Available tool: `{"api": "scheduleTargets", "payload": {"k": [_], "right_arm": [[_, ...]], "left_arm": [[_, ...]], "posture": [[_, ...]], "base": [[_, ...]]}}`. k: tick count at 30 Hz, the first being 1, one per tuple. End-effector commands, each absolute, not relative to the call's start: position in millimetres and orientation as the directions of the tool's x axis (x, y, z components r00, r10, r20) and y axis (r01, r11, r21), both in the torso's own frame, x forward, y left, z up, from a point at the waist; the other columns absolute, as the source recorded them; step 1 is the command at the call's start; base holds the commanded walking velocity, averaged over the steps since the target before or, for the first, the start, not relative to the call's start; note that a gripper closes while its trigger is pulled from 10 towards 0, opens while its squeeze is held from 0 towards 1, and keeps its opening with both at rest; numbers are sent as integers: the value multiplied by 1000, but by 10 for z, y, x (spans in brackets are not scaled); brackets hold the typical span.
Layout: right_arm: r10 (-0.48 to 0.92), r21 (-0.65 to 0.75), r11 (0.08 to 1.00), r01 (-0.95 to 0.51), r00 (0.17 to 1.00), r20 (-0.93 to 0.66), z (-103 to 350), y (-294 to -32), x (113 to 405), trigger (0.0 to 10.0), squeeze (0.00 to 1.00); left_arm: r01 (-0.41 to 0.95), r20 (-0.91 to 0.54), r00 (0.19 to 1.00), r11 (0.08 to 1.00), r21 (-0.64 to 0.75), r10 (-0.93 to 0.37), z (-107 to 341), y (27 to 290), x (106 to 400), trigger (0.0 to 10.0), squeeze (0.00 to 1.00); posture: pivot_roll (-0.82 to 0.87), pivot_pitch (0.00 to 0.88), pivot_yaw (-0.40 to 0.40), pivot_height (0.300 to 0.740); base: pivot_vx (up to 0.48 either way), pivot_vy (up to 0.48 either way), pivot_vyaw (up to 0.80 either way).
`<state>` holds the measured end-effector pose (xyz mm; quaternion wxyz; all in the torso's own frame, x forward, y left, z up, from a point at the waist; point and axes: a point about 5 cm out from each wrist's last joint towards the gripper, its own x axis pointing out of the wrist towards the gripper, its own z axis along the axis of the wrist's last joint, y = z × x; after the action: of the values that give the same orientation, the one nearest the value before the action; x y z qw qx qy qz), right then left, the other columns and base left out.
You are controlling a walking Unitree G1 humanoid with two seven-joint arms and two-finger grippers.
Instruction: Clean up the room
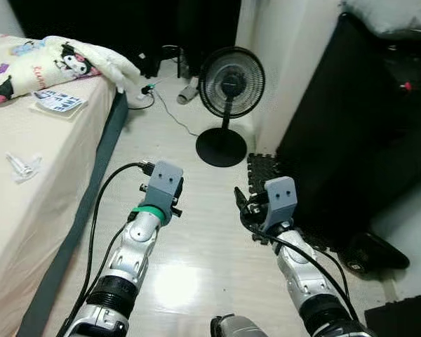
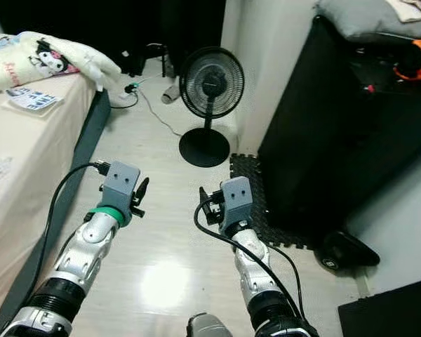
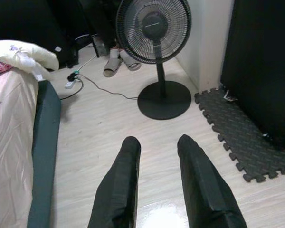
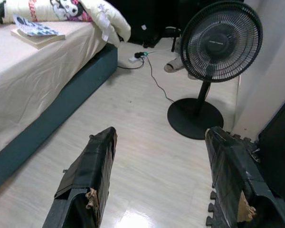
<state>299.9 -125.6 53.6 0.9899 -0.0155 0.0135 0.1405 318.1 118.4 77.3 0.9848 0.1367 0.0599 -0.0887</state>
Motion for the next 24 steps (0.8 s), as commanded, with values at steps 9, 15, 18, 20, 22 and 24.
{"api": "scheduleTargets", "payload": {"k": [9,15,18,20,22,24], "right_arm": [[312,-16,949,-314,948,-57,441,-1205,2916,10000,0],[313,3,950,-313,949,-38,504,-1197,2971,10000,0],[311,9,950,-311,949,-39,501,-1201,2972,10000,0],[311,10,950,-311,950,-39,500,-1202,2972,10000,0],[308,9,951,-308,951,-41,495,-1210,2967,10000,0],[298,2,954,-298,953,-50,474,-1231,2954,10000,0]], "left_arm": [[188,-171,974,948,258,-147,633,1179,3072,10000,0],[161,-148,981,955,249,-127,681,1190,3110,10000,0],[160,-146,981,955,249,-126,689,1190,3118,10000,0],[160,-146,981,955,249,-126,691,1190,3119,10000,0],[160,-145,981,955,249,-126,694,1195,3123,10000,0],[159,-144,982,956,248,-126,703,1205,3135,10000,0]], "posture": [[-45,0,-13,740],[-47,0,-12,740],[-47,0,-12,740],[-47,0,-12,740],[-53,0,-6,740],[-55,0,-5,740]], "base": [[0,0,0],[165,0,0],[442,0,0],[442,0,0],[446,0,-400],[454,0,-800]]}}
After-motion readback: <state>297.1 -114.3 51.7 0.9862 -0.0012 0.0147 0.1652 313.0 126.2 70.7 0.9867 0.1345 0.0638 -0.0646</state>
